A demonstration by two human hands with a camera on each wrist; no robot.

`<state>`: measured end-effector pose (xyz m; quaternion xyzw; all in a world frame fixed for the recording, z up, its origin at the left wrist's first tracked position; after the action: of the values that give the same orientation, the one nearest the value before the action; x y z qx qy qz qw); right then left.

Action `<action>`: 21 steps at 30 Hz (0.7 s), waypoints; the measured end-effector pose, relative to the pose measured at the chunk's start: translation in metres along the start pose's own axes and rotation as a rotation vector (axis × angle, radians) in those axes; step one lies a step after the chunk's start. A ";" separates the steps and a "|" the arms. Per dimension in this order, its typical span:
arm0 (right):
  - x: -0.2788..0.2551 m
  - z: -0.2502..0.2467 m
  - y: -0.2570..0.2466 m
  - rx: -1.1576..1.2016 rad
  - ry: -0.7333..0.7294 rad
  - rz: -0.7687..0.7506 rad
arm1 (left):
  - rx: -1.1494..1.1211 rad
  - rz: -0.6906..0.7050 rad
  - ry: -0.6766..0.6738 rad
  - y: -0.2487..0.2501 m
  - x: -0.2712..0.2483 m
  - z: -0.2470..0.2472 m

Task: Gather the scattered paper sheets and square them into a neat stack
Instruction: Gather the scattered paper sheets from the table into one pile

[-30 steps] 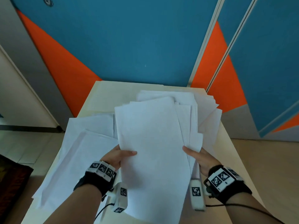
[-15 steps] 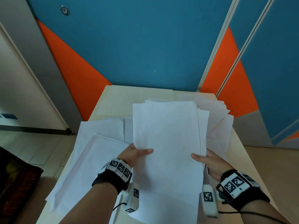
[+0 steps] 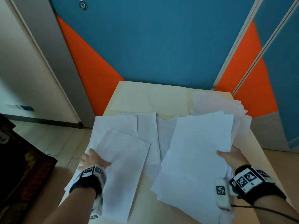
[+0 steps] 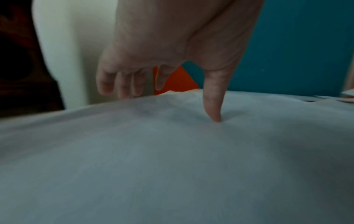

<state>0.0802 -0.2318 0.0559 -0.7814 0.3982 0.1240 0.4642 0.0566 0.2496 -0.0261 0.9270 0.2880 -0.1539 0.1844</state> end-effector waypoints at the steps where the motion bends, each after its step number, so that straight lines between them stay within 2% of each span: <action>1: -0.001 0.001 0.001 -0.026 0.010 0.020 | 0.017 -0.034 -0.019 -0.012 0.005 0.003; 3: -0.002 0.002 0.000 -0.066 0.025 0.039 | -0.053 -0.068 -0.036 -0.026 0.015 0.005; 5: -0.006 0.001 -0.007 -0.123 0.052 0.026 | -0.146 -0.042 -0.080 -0.029 0.024 0.007; 9: -0.005 -0.001 -0.014 -0.221 0.104 0.010 | -0.074 0.051 -0.136 -0.023 0.025 0.000; 11: -0.005 0.000 -0.011 -0.249 0.114 0.009 | -0.128 0.113 -0.108 -0.019 0.029 -0.002; 17: -0.010 -0.004 -0.003 -0.197 0.108 0.024 | -0.480 0.270 0.014 0.001 0.034 -0.015; 21: -0.014 -0.017 -0.004 -0.103 0.133 0.040 | -0.550 0.300 0.004 0.021 0.040 -0.018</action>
<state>0.0708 -0.2378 0.0756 -0.8026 0.4369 0.1015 0.3932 0.1034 0.2607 -0.0205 0.8747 0.1792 -0.0393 0.4485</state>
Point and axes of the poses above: each hand's wrist, its own x-axis towards the middle knuckle, its own z-axis out of the palm, y = z × x, the point moved 6 cm from there along x, towards the middle knuckle, and after that the axes turned 14 degrees about z, right-handed, at the moved point
